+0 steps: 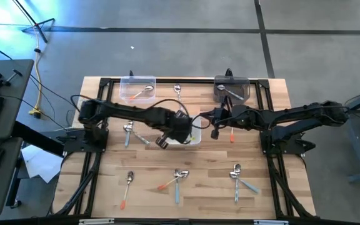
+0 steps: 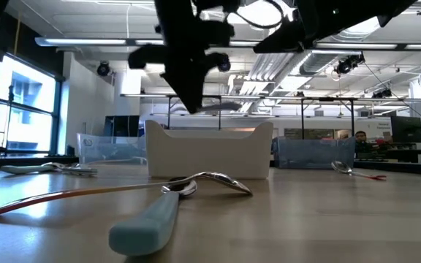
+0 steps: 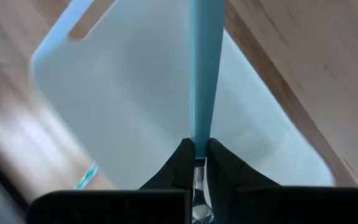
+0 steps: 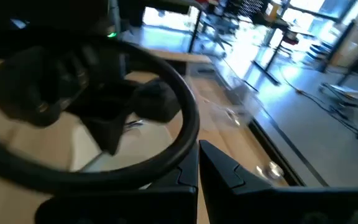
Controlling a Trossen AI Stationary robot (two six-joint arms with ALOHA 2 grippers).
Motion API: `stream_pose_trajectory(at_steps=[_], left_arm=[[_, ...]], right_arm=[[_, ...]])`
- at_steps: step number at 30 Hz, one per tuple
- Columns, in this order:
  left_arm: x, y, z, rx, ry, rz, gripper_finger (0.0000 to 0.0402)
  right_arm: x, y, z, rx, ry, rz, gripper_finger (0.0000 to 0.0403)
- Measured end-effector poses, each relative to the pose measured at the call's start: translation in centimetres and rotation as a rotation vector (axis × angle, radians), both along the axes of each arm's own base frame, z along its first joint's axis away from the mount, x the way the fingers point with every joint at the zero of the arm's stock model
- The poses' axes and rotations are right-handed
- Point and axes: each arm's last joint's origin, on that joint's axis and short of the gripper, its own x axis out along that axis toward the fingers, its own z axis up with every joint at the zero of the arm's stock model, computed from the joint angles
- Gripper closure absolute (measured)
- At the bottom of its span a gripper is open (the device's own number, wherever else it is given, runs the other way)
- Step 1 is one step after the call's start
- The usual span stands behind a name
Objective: Sort silverware by color (type)
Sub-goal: Put the blue spoon into the white bin
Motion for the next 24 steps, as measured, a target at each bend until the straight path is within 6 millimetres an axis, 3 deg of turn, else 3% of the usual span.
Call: stream_pose_trajectory(at_steps=[8, 24], left_arm=[[1.1, 2.6, -2.5, -0.07, 0.055, 0.026, 0.0394], [2.0, 3.7, -3.0, -0.152, -0.039, 0.056, 0.0394]], right_arm=[[-0.2, -0.1, -0.3, -0.009, 0.034, -0.043, 0.0402], [-0.7, -0.2, 0.1, -0.015, 0.034, -0.073, 0.0403]])
